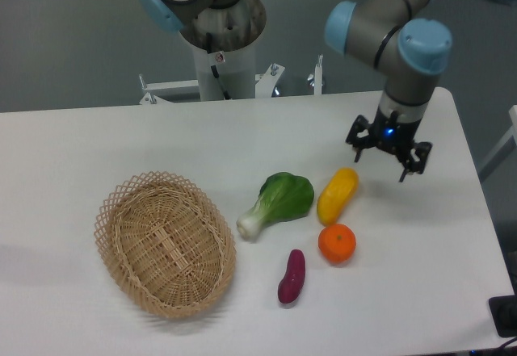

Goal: Pick up the mango from the table
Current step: 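Move the open gripper over the yellow mango and lower toward it, then close the gripper around the top of the yellow mango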

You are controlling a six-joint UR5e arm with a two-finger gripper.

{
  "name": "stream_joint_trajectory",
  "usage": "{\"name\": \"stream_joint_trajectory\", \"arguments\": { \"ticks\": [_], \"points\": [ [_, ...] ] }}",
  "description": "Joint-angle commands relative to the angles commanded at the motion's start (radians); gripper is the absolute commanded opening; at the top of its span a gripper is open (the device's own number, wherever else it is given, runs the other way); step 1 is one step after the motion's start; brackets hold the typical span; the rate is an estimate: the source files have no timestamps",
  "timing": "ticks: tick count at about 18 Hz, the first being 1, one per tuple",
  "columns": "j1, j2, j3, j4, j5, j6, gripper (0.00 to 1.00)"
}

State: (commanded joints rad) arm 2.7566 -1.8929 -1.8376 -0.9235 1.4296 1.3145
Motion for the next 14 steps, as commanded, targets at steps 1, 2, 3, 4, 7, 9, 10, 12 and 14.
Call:
{"name": "stream_joint_trajectory", "arguments": {
  "ticks": [1,2,3,4,7,9,10,12,14],
  "points": [
    [0.000,-0.002,-0.012,0.003,0.006,0.003,1.00],
    [-0.002,-0.003,-0.026,0.020,0.015,0.014,1.00],
    [-0.006,-0.003,-0.038,0.043,0.026,0.026,1.00],
    [-0.017,-0.008,-0.048,0.066,0.029,0.028,1.00],
    [-0.023,-0.023,-0.052,0.083,0.049,0.028,1.00],
    [-0.031,-0.023,-0.066,0.084,0.049,0.028,1.00],
    [-0.037,-0.025,-0.071,0.084,0.051,0.026,1.00],
    [-0.041,-0.034,-0.071,0.086,0.055,0.026,1.00],
    [-0.041,-0.038,-0.069,0.086,0.055,0.026,1.00]
  ]
}}
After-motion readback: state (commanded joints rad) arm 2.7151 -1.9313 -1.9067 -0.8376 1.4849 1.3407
